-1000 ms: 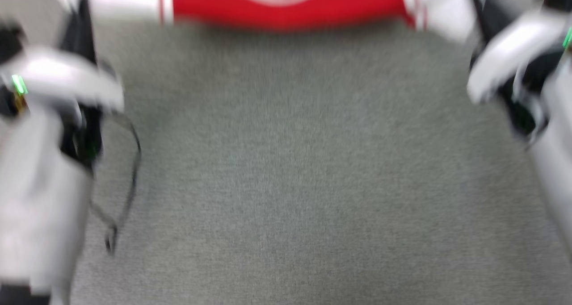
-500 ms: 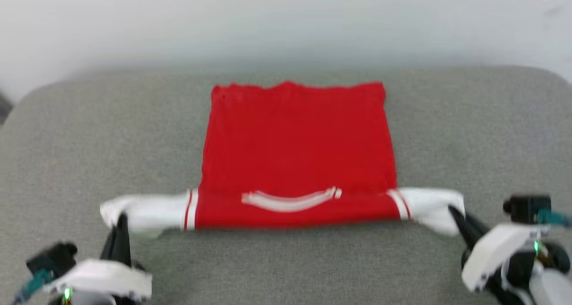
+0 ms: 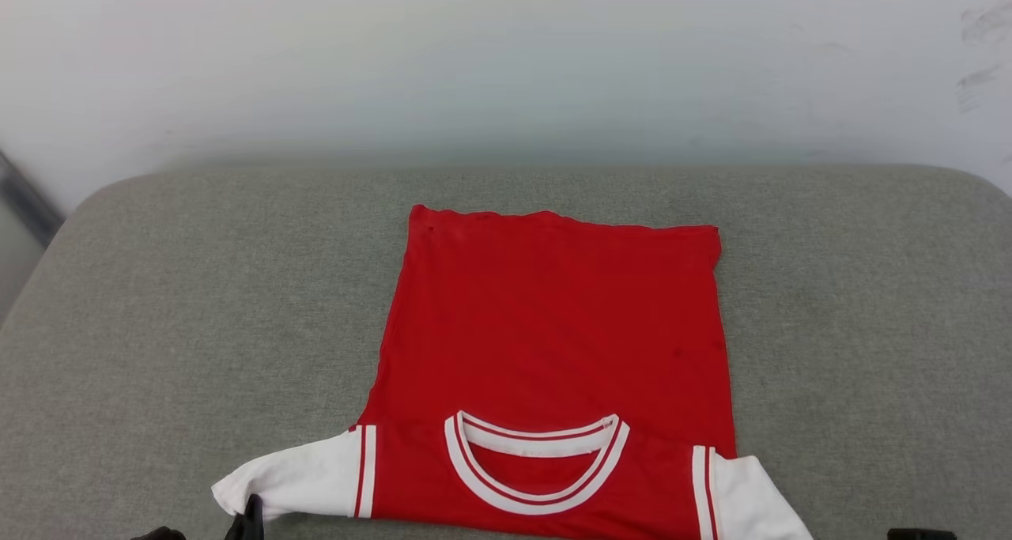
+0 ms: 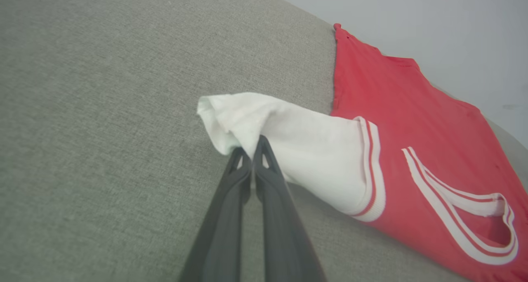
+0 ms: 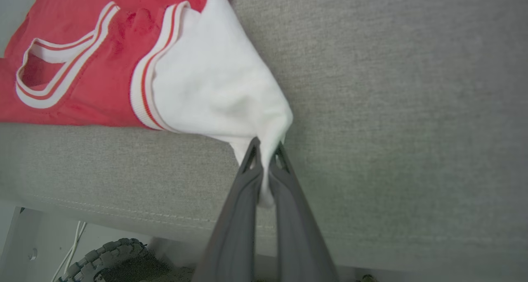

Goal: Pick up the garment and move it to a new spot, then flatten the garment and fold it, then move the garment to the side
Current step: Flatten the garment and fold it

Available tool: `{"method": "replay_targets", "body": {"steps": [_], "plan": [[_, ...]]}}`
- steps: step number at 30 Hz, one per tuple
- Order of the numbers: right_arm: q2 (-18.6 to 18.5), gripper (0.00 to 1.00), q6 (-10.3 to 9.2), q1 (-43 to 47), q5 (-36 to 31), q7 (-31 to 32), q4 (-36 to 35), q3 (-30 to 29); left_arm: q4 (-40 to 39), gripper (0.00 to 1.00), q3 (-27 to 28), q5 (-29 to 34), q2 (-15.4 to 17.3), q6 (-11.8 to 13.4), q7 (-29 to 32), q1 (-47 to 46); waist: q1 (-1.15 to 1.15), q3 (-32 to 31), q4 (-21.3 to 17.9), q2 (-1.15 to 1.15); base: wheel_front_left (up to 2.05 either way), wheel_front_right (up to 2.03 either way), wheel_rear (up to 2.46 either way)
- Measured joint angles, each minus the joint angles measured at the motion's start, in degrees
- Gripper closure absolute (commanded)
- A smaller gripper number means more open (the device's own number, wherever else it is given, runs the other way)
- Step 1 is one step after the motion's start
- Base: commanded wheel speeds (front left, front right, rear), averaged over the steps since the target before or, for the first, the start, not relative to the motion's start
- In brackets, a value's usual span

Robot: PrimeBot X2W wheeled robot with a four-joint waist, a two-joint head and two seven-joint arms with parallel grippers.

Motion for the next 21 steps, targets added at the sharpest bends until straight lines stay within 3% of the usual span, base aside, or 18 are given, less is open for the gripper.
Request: {"method": "replay_targets", "body": {"steps": [1, 7, 13, 21], "plan": [[0.07, 0.00, 0.00, -0.06, -0.18, 0.01, -0.71, -0.33, -0.46, 1.00, -0.32, 0.62, 0.05, 0.18, -0.04, -0.02, 0.00, 0.03, 0.10, 0.00, 0.00, 0.00, 0.00], [0.62, 0.00, -0.02, -6.11, -0.98, -1.87, -4.54, -4.61, -4.38, 1.00, -2.67, 4.36, 1.09, 0.96, -0.08, -1.09, 0.01, 0.85, 0.40, 0.00, 0.00, 0.00, 0.00], [-0.10, 0.00, -0.03, -19.97, -1.24, -1.43, -0.78, -10.21, -10.06, 1.00, -4.38, 7.56, 1.35, 1.48, -0.02, -5.75, 0.02, 5.02, 1.57, 0.00, 0.00, 0.00, 0.00], [-4.37, 0.00, -0.02, -44.84, -1.18, 13.07, 13.08, -10.93, -15.38, 1.00, -6.19, 11.24, 0.03, 0.91, -0.57, -13.85, 0.04, 14.27, 4.58, 0.00, 0.00, 0.00, 0.00]]}}
